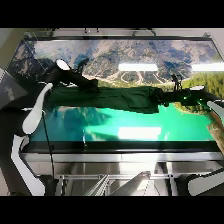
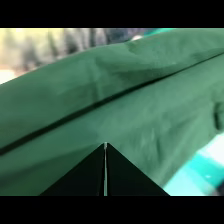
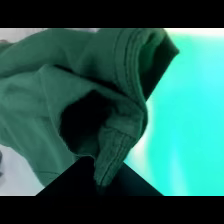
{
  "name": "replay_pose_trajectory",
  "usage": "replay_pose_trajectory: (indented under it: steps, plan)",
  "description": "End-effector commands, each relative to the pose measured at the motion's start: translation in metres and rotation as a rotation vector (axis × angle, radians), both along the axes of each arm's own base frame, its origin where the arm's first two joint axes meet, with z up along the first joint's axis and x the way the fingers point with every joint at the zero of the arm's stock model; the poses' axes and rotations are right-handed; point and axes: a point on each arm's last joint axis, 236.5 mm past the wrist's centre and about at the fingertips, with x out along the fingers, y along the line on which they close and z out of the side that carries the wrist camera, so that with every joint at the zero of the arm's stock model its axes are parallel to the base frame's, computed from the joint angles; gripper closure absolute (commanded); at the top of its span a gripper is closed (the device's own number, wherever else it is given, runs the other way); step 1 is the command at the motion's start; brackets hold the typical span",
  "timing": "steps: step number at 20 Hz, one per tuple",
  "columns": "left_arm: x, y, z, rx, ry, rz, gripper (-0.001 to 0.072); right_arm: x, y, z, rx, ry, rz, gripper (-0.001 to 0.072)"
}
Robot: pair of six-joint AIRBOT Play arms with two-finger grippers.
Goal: Fold the shirts.
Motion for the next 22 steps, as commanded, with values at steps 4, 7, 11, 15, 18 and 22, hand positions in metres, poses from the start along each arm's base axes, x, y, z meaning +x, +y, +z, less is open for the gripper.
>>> replay_pose_trajectory:
  steps: [4,7,11,15,18,22]
  plan:
    - [-0.029,-0.033,-0.050,0.079,0.071,-0.055,0.0708,-0.004,0.007,0.041,0.049,-0.053,0.033,0.0689]
    - [-0.030,-0.029,-0.047,0.062,0.094,-0.048,0.0708,-0.007,0.027,0.095,0.168,-0.121,0.059,0.0689]
    - [-0.015,-0.050,0.069,-0.239,-0.003,-0.031,0.0707,-0.018,0.086,0.187,0.296,-0.306,0.128,0.0689]
    - [-0.033,-0.023,0.249,-0.593,-0.178,-0.083,0.0708,-0.024,0.179,0.218,0.247,-0.432,0.204,0.0689]
    - [-0.046,0.035,0.324,-0.604,-0.334,-0.049,0.0707,-0.020,0.262,0.228,0.199,-0.541,0.236,0.0689]
    - [-0.067,0.096,0.366,-0.557,-0.444,-0.006,0.0700,-0.010,0.381,0.214,0.173,-0.674,0.338,0.0689]
